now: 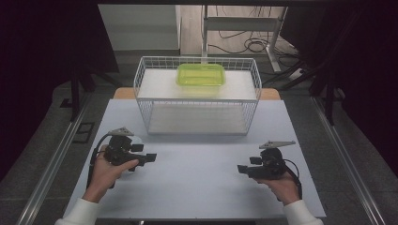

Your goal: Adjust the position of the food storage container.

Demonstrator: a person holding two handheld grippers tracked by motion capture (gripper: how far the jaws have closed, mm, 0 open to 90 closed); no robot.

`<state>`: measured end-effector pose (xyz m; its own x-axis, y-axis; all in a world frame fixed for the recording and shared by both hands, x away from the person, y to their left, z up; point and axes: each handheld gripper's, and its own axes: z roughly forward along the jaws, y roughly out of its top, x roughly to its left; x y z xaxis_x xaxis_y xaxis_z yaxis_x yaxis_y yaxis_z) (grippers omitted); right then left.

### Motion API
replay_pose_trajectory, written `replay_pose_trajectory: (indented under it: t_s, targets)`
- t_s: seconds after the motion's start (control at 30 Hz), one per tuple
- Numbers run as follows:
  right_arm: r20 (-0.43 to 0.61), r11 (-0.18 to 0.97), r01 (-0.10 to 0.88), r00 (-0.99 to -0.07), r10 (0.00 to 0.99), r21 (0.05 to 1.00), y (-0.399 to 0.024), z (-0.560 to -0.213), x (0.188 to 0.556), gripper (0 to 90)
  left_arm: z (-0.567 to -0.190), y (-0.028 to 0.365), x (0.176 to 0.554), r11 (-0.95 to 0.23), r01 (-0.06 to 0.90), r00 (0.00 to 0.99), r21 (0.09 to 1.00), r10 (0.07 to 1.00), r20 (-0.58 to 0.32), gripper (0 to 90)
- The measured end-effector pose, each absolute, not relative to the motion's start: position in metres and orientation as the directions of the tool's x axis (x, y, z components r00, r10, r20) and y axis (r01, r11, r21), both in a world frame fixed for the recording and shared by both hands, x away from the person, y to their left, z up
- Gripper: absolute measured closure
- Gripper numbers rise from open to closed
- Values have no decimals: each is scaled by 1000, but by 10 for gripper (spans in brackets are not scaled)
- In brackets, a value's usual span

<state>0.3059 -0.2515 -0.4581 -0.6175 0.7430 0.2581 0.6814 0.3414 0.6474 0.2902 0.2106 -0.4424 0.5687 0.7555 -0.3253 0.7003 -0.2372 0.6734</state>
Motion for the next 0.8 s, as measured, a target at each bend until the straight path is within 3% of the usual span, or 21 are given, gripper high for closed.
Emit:
replay_pose_trajectory:
  t_s: [0.8]
  targets:
    - [259, 340, 696, -604, 754, 632, -260, -462, 301, 309, -438, 237, 310, -212, 745, 475, 633, 834, -280, 260]
